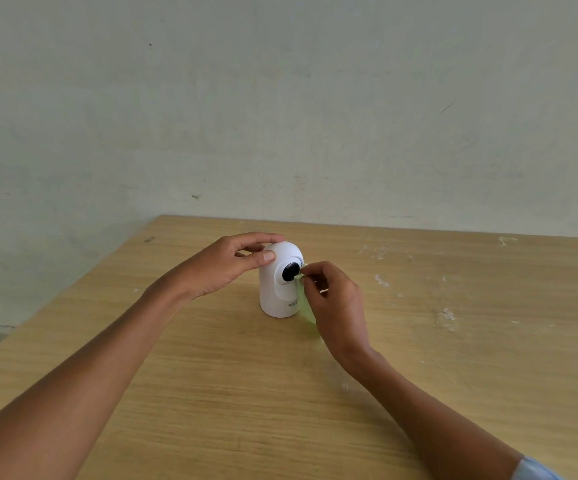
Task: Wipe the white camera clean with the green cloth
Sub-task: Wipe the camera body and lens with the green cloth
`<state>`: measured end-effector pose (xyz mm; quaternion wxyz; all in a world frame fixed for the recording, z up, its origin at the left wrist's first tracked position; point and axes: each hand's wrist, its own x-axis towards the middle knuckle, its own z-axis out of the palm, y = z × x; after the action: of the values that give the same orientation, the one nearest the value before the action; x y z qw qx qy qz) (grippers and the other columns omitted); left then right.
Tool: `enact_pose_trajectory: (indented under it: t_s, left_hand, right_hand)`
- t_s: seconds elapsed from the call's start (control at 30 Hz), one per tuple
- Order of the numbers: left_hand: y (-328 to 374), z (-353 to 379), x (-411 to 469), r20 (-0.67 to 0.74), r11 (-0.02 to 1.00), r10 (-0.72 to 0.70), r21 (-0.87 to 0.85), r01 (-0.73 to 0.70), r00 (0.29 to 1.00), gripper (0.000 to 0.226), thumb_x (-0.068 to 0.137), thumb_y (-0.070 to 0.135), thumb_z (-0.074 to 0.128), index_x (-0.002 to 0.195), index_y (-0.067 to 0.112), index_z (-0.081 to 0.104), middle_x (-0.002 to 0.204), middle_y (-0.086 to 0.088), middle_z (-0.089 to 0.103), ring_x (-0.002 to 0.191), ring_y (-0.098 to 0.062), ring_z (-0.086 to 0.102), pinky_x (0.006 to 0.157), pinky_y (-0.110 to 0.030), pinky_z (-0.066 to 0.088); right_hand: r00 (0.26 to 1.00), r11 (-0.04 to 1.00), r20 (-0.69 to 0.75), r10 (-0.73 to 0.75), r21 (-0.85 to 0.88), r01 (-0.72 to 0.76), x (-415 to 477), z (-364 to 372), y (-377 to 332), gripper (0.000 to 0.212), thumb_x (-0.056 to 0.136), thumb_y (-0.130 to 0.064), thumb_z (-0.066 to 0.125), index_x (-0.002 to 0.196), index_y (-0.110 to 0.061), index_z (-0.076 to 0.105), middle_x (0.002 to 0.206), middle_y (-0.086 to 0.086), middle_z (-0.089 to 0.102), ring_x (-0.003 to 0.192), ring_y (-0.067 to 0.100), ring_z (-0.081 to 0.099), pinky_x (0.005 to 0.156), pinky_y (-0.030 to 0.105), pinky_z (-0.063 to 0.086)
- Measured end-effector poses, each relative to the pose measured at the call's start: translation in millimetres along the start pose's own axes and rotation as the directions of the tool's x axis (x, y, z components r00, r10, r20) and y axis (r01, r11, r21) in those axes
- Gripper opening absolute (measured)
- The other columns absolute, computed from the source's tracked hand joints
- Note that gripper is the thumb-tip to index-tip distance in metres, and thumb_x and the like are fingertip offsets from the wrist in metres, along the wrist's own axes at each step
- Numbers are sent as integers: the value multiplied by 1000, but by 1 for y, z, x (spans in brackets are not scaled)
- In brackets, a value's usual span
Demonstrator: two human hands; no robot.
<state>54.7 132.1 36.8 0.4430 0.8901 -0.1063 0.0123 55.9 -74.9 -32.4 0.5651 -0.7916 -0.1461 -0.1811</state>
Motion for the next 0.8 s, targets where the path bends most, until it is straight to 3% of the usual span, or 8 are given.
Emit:
enact_pose_trajectory:
  t_s: [0.2, 0.37, 0.5, 0.6, 0.7, 0.8]
  left_hand:
    - [3, 2, -2, -4, 1000, 0, -10, 0, 1000, 37, 97, 42, 61, 133, 47, 62, 137, 28, 58, 114, 5, 56, 107, -33, 42]
    - [3, 1, -2, 2, 1000, -10, -3, 10, 1000, 38, 94, 49, 61, 132, 52, 61, 139, 29, 57, 119, 1, 57, 111, -39, 42]
    - [2, 1, -1, -3, 1000, -11, 5, 11, 1000, 37, 95, 49, 61, 131, 54, 61, 137, 20, 60, 115, 3, 58, 109, -36, 43]
    - [1, 1, -2, -6, 1000, -10, -3, 10, 1000, 35, 96, 47, 60, 130, 55, 61, 125, 19, 61, 101, 5, 59, 102, -30, 44]
    - [1, 1, -2, -10, 1000, -9, -10, 9, 1000, 35, 96, 45, 60, 130, 53, 62, 124, 16, 61, 97, 7, 58, 96, -26, 42]
    - [1, 1, -1, -7, 1000, -15, -7, 15, 1000, 36, 96, 45, 60, 132, 51, 62, 128, 14, 61, 106, 3, 59, 99, -27, 43]
  right_hand:
    - [1000, 1000, -30, -1, 31, 2, 2, 1, -7, 18, 96, -12, 60, 108, -19, 70, 98, -11, 71, 87, 5, 64, 71, 15, 49]
    - [984, 983, -14, -178, -47, 177, 1, 0, -14, 19, 97, -11, 60, 111, -16, 71, 102, -8, 67, 87, 7, 62, 74, 19, 50]
    - [916, 886, 65, -397, -232, 400, 0, 5, -15, 18, 96, -9, 61, 110, -12, 71, 105, -2, 63, 93, 15, 61, 73, 30, 53]
    - [852, 777, 123, -510, -360, 517, -4, 9, -9, 20, 91, -5, 64, 109, -9, 71, 103, 4, 63, 93, 25, 61, 63, 39, 55]
    - [820, 713, 187, -541, -415, 565, -8, 11, -2, 22, 86, -3, 69, 107, -10, 71, 101, 6, 63, 89, 27, 61, 56, 39, 55]
    - [828, 717, 199, -524, -422, 555, -8, 9, 5, 21, 85, -4, 70, 104, -12, 71, 101, 5, 63, 86, 27, 61, 53, 39, 54]
